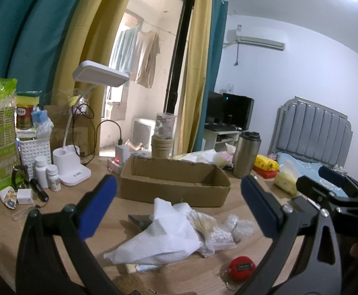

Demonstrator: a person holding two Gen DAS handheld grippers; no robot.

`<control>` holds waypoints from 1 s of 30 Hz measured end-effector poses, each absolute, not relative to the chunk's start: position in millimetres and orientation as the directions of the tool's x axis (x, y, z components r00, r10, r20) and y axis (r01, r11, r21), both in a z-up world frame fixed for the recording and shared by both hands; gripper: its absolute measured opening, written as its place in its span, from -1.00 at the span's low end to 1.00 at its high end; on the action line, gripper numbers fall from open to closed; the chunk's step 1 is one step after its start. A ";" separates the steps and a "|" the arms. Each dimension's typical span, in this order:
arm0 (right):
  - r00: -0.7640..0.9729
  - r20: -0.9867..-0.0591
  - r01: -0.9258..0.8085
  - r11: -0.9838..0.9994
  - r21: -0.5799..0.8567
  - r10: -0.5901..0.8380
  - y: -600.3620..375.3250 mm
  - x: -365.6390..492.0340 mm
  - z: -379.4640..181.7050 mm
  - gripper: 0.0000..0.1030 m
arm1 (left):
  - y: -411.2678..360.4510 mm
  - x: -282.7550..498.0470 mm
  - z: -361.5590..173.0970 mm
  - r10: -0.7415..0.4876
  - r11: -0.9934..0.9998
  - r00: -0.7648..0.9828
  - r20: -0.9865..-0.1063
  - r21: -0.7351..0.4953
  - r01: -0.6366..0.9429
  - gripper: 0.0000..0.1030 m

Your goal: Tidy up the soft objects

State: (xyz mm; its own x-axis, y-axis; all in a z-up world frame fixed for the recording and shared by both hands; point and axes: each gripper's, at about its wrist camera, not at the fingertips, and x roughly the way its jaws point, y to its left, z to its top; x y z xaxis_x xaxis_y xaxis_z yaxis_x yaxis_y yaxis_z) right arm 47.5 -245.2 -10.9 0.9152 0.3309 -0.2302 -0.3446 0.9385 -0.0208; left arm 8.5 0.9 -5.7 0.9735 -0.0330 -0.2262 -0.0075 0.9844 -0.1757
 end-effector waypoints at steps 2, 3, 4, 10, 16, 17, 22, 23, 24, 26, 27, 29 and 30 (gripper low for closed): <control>0.915 -0.230 -0.345 0.938 -0.021 0.331 -244.8 46.7 -11.3 0.97 | 0.6 7.9 -6.5 -0.034 0.984 0.974 -0.226 -0.176 -0.006 0.97; 0.915 -0.230 -0.344 0.939 -0.020 0.330 -245.4 47.6 -11.0 0.97 | 0.6 7.7 -6.8 -0.035 0.984 0.974 -0.226 -0.177 -0.006 0.97; 0.915 -0.231 -0.344 0.939 -0.020 0.331 -245.3 47.5 -11.0 0.97 | 0.5 7.8 -6.8 -0.035 0.984 0.974 -0.225 -0.177 -0.006 0.97; 0.915 -0.231 -0.345 0.938 -0.020 0.331 -245.5 47.8 -11.1 0.97 | 0.2 8.3 -7.1 -0.038 0.984 0.974 -0.223 -0.177 -0.002 0.97; 0.915 -0.231 -0.345 0.938 -0.019 0.332 -245.6 48.0 -11.0 0.97 | 0.7 8.4 -6.7 -0.038 0.984 0.974 -0.223 -0.178 -0.002 0.97; 0.914 -0.231 -0.345 0.938 -0.019 0.332 -245.7 48.3 -10.9 0.97 | 0.7 8.3 -6.6 -0.039 0.984 0.974 -0.222 -0.178 -0.002 0.97; 0.914 -0.232 -0.347 0.938 -0.018 0.334 -245.6 48.3 -10.8 0.97 | 1.2 8.0 -6.4 -0.039 0.984 0.974 -0.222 -0.179 -0.001 0.97; 0.914 -0.232 -0.347 0.938 -0.018 0.333 -245.8 48.5 -10.7 0.97 | 1.1 8.2 -6.4 -0.039 0.984 0.974 -0.222 -0.179 -0.001 0.97; 0.914 -0.232 -0.347 0.938 -0.019 0.333 -245.9 48.5 -10.7 0.97 | 1.1 8.3 -6.6 -0.040 0.984 0.974 -0.223 -0.180 -0.001 0.97; 0.914 -0.233 -0.347 0.938 -0.018 0.333 -245.9 48.6 -10.6 0.97 | 0.1 7.9 -6.9 -0.038 0.984 0.974 -0.222 -0.179 -0.002 0.97; 0.914 -0.232 -0.347 0.938 -0.018 0.334 -245.6 48.4 -10.8 0.97 | -0.2 7.7 -6.9 -0.038 0.984 0.975 -0.221 -0.178 -0.002 0.97; 0.914 -0.232 -0.347 0.938 -0.018 0.334 -246.0 48.7 -10.6 0.97 | 0.2 8.1 -6.7 -0.039 0.984 0.975 -0.220 -0.177 -0.001 0.97; 0.914 -0.231 -0.347 0.938 -0.019 0.334 -245.6 48.2 -10.8 0.97 | 0.3 8.1 -6.6 -0.037 0.984 0.975 -0.221 -0.177 -0.003 0.97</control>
State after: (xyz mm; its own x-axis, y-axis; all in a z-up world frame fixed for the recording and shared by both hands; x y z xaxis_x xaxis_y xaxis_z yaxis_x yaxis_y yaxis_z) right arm 48.2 -245.6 -10.8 0.9139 0.3338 -0.2311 -0.3472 0.9376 -0.0185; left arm 8.1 0.3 -6.6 0.9745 -0.0372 -0.2213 -0.0027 0.9841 -0.1774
